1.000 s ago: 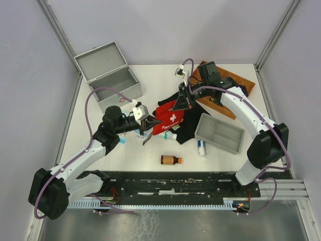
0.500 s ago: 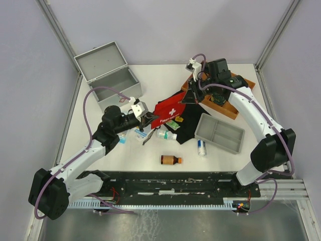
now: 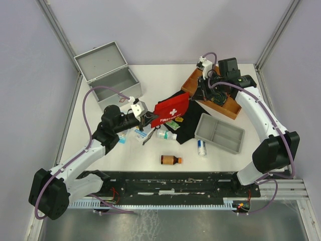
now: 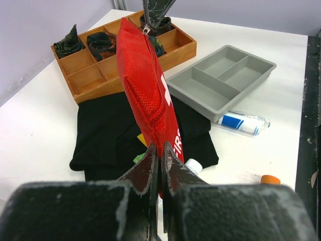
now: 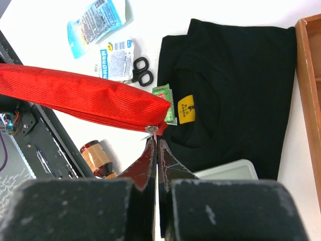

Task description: Organize the medicine kit

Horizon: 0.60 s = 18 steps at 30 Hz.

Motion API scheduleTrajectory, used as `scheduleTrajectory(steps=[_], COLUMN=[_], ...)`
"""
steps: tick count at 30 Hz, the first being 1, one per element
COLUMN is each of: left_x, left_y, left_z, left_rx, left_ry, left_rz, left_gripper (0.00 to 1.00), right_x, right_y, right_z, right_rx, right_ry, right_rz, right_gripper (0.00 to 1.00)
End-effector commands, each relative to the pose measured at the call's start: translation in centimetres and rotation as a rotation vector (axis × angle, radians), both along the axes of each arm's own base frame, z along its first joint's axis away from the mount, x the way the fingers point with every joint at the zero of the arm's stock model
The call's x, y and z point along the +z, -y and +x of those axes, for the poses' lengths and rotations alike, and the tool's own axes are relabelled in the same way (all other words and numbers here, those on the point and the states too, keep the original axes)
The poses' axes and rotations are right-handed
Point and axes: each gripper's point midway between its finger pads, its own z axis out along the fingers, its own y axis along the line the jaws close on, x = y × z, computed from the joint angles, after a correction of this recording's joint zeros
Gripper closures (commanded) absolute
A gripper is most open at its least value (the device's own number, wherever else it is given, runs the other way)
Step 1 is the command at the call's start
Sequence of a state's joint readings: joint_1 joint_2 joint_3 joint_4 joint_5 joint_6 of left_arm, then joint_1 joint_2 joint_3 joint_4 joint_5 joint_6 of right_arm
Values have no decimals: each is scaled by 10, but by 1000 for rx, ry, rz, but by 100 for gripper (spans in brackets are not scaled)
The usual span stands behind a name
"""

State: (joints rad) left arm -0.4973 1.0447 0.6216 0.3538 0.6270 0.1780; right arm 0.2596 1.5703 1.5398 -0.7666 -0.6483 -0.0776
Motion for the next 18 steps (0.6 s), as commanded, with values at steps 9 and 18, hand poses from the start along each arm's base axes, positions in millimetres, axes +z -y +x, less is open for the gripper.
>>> scheduleTrajectory(steps=[9, 18], left_x=[27, 45], left_y=[8, 7], left_z=[-22, -23], left_rx=[-156, -165], left_ry=[69, 67], left_rz=[-45, -64], left_gripper=[97, 97], right_x=[13, 13], right_y=[19, 19], right_z=[-13, -55], right_rx=[147, 202], right_ry=[127, 134], right_rz=[-33, 23], right_gripper=[58, 12])
